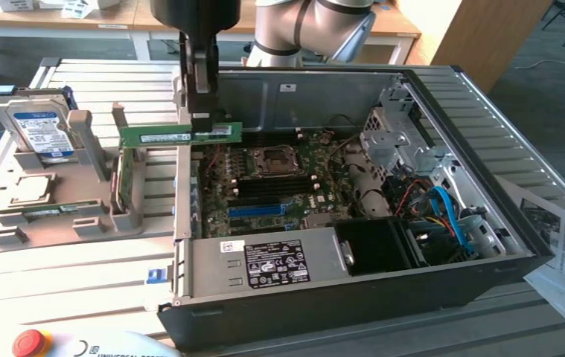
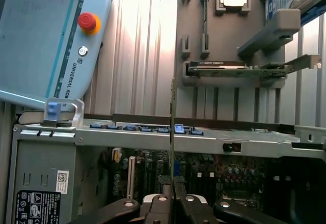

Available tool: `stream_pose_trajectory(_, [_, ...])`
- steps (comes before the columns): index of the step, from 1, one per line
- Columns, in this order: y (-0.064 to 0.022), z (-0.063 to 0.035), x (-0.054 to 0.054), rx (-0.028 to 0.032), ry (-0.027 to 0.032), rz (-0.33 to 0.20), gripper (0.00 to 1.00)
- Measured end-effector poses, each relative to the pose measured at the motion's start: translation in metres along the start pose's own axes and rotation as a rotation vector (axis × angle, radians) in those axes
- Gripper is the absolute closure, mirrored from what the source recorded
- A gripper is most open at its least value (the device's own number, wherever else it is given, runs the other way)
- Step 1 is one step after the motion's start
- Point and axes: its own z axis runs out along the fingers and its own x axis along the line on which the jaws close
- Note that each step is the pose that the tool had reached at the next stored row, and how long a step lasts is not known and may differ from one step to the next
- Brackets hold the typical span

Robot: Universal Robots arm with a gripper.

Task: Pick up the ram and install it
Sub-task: 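Pick up the ram and move it above insertion slot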

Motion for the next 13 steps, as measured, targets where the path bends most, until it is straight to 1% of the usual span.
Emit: stream_pose_trajectory(13, [-0.0305, -0.0010, 0.004, -0.0026, -0.0001, 0.000, 0.88])
